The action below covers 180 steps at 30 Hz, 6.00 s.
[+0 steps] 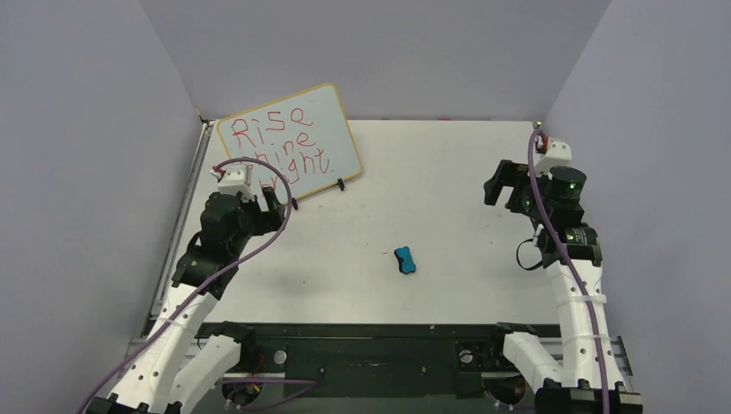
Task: Erase the whiteboard
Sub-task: Pick up the whiteboard eraser from the center of the board, then pick up the whiteboard from the center of the board.
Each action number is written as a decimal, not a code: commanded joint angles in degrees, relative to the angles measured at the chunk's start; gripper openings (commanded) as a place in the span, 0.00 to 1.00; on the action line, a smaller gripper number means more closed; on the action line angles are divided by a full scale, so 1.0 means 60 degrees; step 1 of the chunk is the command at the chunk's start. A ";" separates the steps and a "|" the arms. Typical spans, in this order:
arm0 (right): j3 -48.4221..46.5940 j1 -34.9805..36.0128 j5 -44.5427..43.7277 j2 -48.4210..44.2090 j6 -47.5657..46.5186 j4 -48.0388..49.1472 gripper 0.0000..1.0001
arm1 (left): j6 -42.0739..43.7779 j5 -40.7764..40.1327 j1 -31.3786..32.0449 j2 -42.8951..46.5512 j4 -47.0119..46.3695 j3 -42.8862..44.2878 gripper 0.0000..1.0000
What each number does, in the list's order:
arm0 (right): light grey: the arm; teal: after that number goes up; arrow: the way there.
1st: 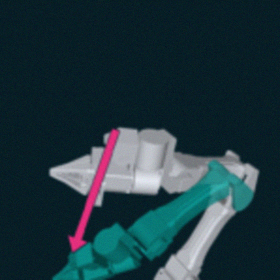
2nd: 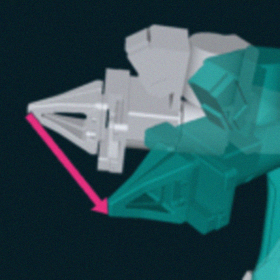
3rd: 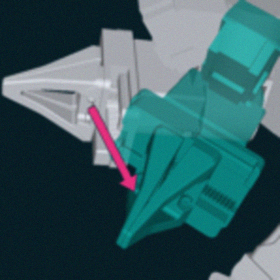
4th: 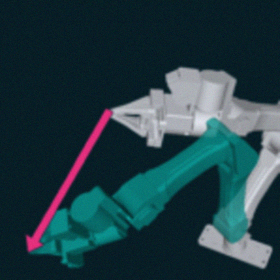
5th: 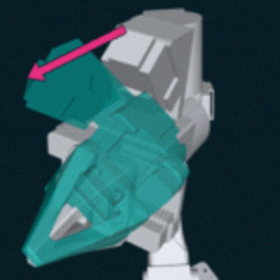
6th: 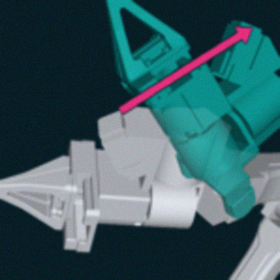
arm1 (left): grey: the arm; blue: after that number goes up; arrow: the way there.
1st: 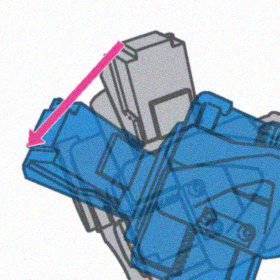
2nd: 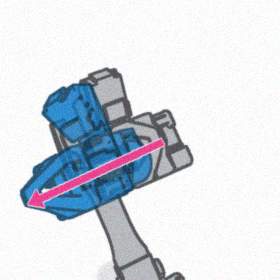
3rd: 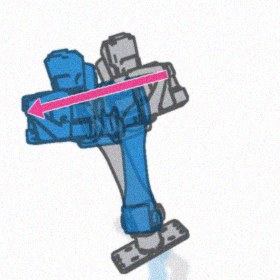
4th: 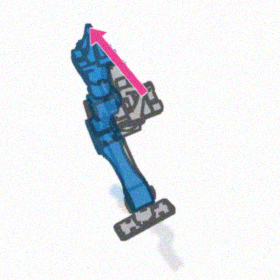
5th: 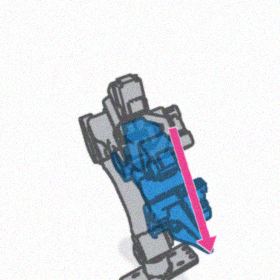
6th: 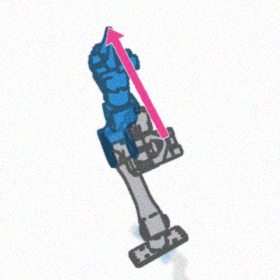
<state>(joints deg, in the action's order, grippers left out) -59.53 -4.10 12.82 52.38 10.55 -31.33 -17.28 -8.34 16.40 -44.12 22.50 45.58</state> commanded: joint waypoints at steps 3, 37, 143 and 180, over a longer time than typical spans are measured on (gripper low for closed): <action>0.0164 -0.0042 0.1314 0.0007 -0.1037 0.0254 1.00 | 0.0238 -0.0935 0.0043 -0.0113 0.0020 -0.0088 0.82; -0.1094 0.7054 0.2008 0.5153 -0.7848 -0.1853 1.00 | 0.0354 -0.0658 0.0215 0.1247 -0.0464 -0.1148 0.82; -0.1366 0.2227 0.5645 0.4485 -0.6502 -0.2585 0.00 | -0.6609 1.0258 -0.6837 -1.2724 -1.4715 0.3266 0.55; -0.1475 0.2222 0.5411 0.4889 -0.6734 -0.2790 0.00 | -0.5344 0.9573 -0.6022 -1.1120 -1.6401 0.3797 0.00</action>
<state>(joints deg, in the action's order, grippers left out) -67.57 9.10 44.77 81.32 -28.27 -48.38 -60.51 55.27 -20.95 -119.87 -77.03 68.73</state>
